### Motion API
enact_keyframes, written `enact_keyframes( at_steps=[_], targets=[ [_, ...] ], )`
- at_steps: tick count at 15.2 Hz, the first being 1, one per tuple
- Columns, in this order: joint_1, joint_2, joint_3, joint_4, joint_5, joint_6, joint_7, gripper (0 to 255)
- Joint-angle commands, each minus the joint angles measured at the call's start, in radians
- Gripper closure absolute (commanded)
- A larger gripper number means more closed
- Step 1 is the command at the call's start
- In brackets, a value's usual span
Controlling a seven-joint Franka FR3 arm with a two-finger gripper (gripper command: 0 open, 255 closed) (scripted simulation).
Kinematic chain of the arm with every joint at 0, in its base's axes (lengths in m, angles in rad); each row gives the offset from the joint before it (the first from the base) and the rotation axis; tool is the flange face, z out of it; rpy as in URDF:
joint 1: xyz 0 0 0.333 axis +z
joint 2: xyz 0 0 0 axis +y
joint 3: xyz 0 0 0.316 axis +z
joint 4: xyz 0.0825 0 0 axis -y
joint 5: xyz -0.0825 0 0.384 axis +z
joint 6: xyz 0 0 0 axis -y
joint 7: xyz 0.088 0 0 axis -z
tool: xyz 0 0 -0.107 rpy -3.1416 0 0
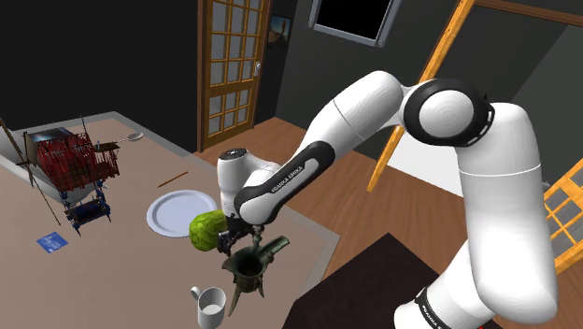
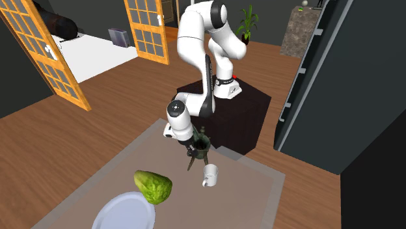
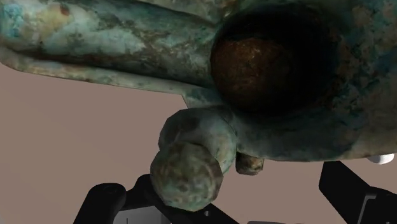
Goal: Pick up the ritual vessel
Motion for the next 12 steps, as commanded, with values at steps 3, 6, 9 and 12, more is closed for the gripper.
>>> enact_keyframes(
  at_steps=[3, 6, 9, 12],
  targets=[
    [0.012, 0.049, -0.015, 0.019, -0.016, 0.029, 0.009, 0],
    [0.019, 0.08, -0.024, 0.03, -0.025, 0.049, 0.015, 0],
    [0.019, 0.079, -0.024, 0.031, -0.025, 0.047, 0.014, 255],
    [0.019, 0.08, -0.024, 0.031, -0.025, 0.047, 0.014, 255]
  ],
)
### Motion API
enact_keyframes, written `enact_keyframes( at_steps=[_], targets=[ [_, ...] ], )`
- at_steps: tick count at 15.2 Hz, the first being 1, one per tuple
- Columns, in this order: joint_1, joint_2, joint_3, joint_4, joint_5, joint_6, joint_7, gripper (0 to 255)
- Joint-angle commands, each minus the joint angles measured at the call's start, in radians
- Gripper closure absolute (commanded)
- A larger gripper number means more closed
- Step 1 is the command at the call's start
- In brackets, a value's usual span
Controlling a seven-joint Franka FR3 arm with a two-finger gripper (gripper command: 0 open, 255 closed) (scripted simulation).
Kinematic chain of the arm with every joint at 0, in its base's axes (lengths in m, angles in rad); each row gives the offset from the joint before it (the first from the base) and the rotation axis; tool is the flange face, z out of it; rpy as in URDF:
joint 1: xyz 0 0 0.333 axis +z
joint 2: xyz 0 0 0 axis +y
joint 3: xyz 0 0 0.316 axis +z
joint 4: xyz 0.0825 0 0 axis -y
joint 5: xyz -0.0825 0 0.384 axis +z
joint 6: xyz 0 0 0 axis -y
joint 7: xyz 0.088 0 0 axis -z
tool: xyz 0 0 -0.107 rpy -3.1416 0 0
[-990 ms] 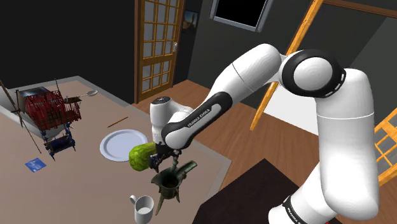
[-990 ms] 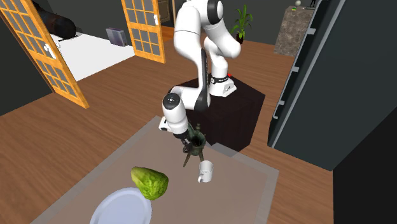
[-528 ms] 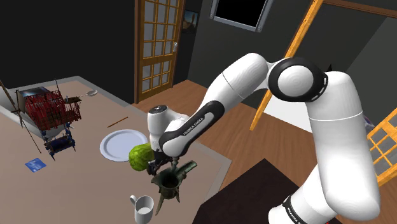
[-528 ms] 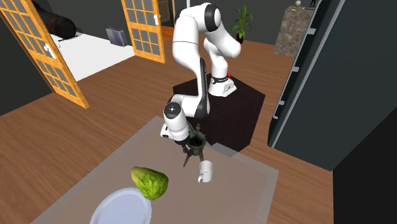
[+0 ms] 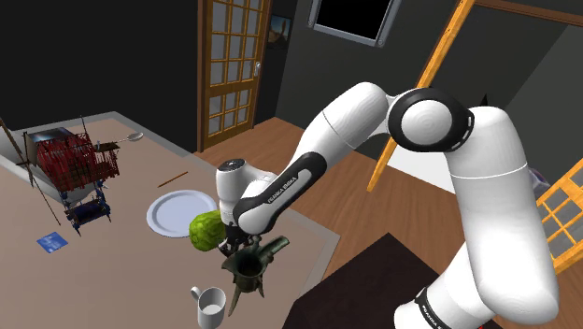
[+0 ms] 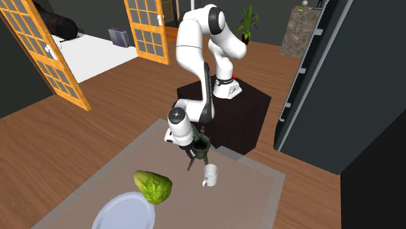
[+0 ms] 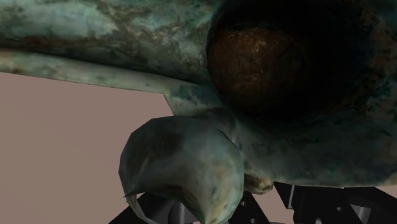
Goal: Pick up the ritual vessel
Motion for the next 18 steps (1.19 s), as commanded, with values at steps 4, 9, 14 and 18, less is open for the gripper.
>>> enact_keyframes(
  at_steps=[4, 9, 14, 18],
  targets=[
    [0.0, 0.0, 0.0, 0.0, 0.0, 0.0, 0.0, 255],
    [-0.011, -0.047, 0.014, -0.018, 0.014, -0.029, -0.008, 255],
    [-0.025, -0.105, 0.033, -0.035, 0.035, -0.07, -0.02, 255],
    [-0.035, -0.15, 0.047, -0.044, 0.052, -0.105, -0.03, 255]
  ],
)
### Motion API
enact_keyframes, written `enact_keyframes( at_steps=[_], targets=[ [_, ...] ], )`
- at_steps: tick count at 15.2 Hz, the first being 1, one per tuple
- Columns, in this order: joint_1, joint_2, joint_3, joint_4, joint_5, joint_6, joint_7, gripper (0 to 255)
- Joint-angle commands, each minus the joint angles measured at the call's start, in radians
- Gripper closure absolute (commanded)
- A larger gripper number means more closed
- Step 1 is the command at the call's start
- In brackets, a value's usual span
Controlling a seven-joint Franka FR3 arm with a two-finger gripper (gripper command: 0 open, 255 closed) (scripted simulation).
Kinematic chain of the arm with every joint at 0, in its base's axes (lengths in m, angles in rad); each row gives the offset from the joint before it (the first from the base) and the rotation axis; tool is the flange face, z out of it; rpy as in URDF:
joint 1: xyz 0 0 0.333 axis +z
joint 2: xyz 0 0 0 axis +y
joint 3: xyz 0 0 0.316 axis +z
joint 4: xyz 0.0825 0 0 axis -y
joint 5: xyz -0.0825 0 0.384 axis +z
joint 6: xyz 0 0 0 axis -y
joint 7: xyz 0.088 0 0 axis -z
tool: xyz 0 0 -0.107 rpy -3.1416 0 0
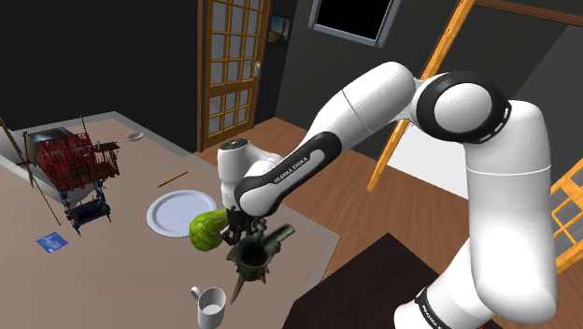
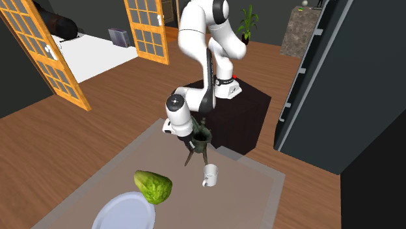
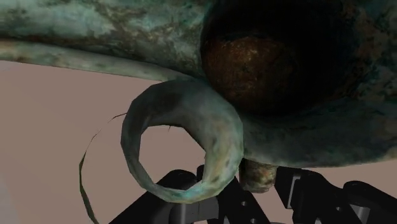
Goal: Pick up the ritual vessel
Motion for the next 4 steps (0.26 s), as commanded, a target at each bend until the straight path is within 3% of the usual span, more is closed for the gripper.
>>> enact_keyframes(
  at_steps=[1, 4],
  targets=[
    [-0.005, -0.022, 0.007, -0.002, 0.009, -0.019, -0.006, 255],
    [-0.008, -0.035, 0.011, -0.004, 0.014, -0.029, -0.009, 255]
  ],
)
